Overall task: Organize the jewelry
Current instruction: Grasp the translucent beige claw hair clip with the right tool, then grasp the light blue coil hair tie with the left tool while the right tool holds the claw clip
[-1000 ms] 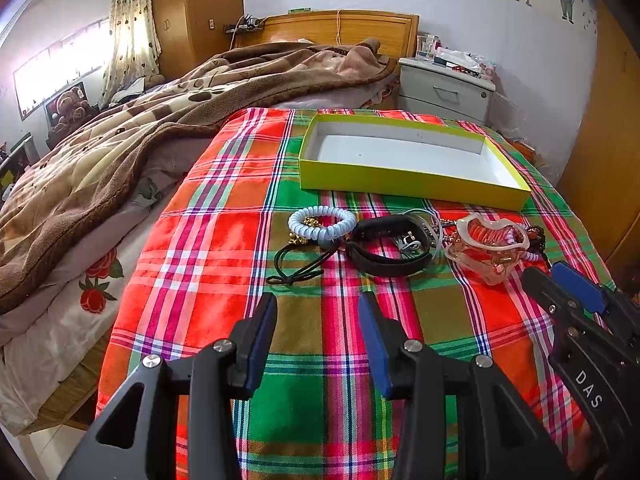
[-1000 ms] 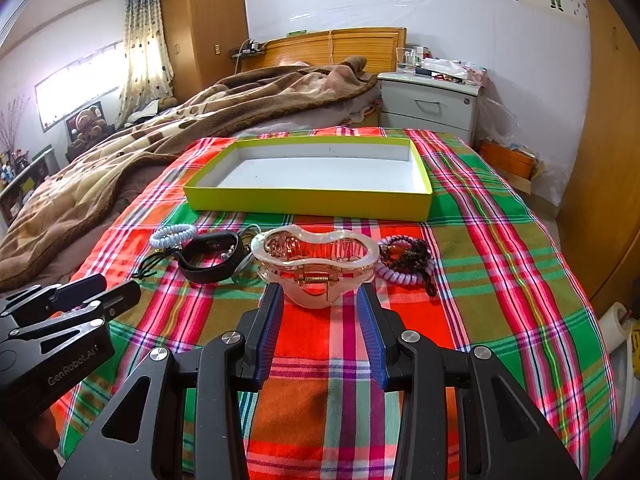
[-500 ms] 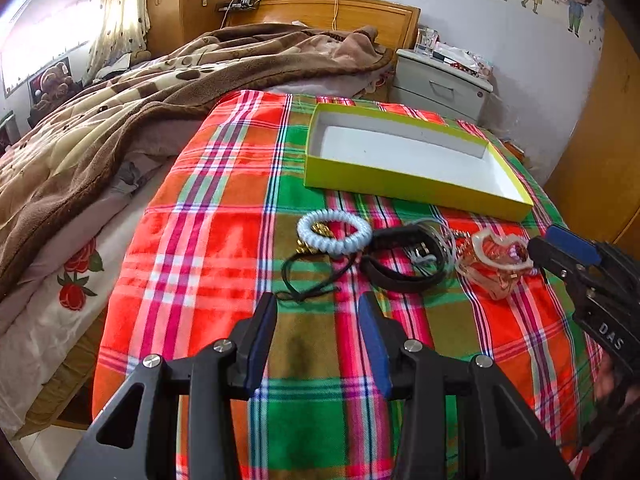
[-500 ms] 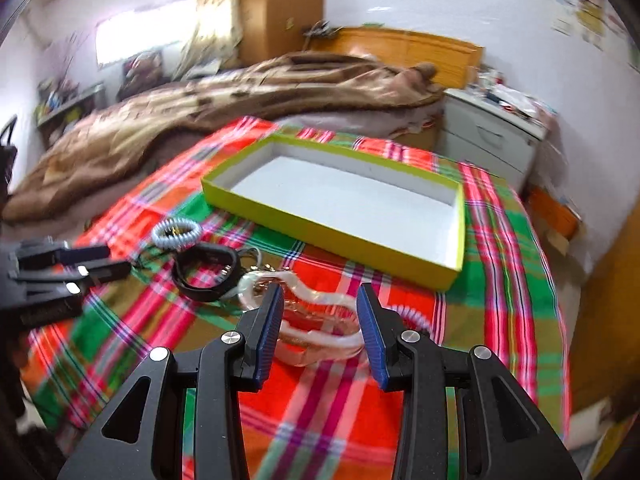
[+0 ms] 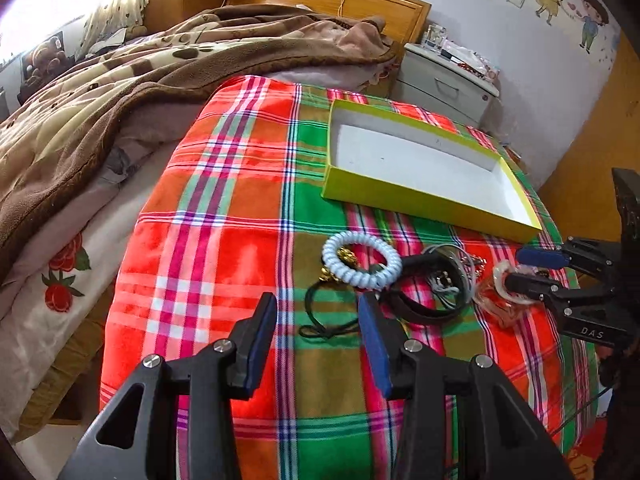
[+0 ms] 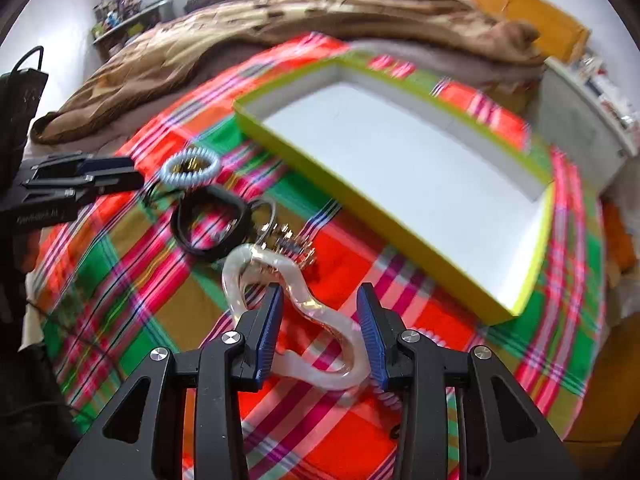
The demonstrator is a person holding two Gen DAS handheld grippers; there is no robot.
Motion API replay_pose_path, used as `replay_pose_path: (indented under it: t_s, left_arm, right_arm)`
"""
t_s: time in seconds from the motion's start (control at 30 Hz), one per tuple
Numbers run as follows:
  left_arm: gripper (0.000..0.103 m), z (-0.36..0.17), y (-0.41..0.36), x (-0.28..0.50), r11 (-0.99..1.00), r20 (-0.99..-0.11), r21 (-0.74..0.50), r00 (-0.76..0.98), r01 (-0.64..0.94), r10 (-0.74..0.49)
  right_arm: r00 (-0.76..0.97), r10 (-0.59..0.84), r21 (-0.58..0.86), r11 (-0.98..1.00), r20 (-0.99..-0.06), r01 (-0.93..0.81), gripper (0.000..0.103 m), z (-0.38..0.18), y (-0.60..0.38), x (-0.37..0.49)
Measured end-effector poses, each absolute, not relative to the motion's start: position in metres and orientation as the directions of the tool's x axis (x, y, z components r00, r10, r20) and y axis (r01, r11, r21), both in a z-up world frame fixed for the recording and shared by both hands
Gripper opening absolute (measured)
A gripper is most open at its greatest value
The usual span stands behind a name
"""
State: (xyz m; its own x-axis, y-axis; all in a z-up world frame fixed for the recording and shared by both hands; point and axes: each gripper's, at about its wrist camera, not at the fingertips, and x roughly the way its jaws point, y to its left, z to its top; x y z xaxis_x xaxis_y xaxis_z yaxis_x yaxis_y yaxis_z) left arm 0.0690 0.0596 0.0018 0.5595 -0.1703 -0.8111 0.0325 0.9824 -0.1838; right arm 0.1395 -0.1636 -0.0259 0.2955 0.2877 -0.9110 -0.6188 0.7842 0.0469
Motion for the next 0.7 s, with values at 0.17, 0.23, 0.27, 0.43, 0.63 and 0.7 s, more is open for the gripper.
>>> replay_pose_path:
  t_s: [0.17,0.23,0.27,0.43,0.63,0.7]
  left_arm:
    - [0.044,0.001,0.068,0.074,0.981,-0.816,-0.192,0.553,0.012,-0.166]
    - [0.044,0.001,0.072,0.076,0.979,-0.815,-0.204,0.552,0.012,-0.176]
    - [0.044,0.001,0.074,0.077,0.978,-0.815,-0.21,0.551,0.012,-0.182]
    - [0.044,0.002,0.081,0.082,0.97,-0.813,-0.242,0.544,0.009,-0.208]
    - [0.044,0.004,0.077,0.099,0.949,-0.809,-0.309,0.509,0.056,-0.293]
    - [0.044,0.003,0.072,0.104,0.955,-0.822,-0.292,0.497,0.053,-0.278]
  right_arm:
    - [0.274,0.263,0.06,0.814,-0.925,-0.577,0.039,-0.024,-0.165,0.139]
    - [0.272,0.282,0.09,0.827,-0.92,-0.554,0.03,-0.021,-0.169,0.134]
    - [0.278,0.286,0.093,0.831,-0.917,-0.548,0.024,-0.02,-0.169,0.132]
    - [0.318,0.307,0.1,0.842,-0.897,-0.53,0.013,-0.013,-0.173,0.114]
    - [0.387,0.36,0.171,0.88,-0.849,-0.444,0.012,-0.005,-0.189,0.105]
    - [0.409,0.363,0.185,0.892,-0.837,-0.413,0.012,-0.005,-0.194,0.102]
